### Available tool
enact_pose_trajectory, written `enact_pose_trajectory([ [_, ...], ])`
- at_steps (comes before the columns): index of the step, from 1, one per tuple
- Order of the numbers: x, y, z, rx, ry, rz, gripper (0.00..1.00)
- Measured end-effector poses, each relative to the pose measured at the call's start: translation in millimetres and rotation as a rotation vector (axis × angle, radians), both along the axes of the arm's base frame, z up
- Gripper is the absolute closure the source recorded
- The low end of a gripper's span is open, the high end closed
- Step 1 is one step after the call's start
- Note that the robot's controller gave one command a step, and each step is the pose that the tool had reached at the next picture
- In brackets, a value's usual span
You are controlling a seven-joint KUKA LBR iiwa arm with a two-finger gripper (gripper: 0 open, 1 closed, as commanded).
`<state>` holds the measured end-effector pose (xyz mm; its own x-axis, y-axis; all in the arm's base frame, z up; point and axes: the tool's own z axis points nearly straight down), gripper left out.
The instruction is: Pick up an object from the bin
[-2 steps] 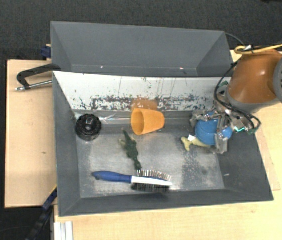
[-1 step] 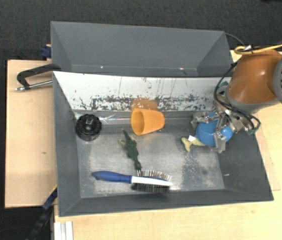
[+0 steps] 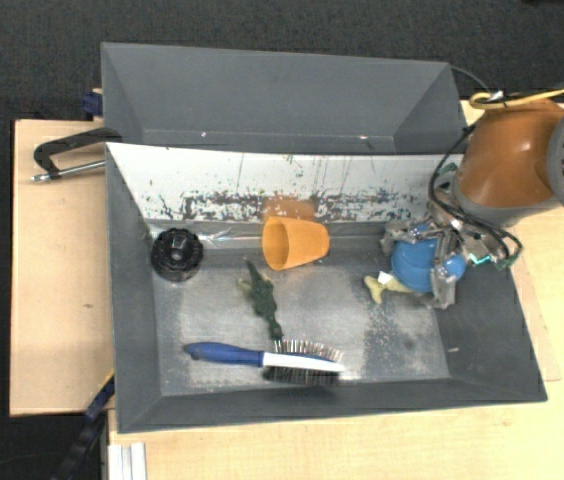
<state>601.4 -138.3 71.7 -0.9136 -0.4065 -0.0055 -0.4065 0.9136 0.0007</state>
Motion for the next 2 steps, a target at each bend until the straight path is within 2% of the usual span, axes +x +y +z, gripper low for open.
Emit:
enact_pose_trajectory([
  [1, 1.0, -5.7, 16.0, -0.002, -0.005, -0.028, 0.00],
  [2, 0.6, -5.6, 15.2, -0.001, -0.003, -0.029, 1.00],
])
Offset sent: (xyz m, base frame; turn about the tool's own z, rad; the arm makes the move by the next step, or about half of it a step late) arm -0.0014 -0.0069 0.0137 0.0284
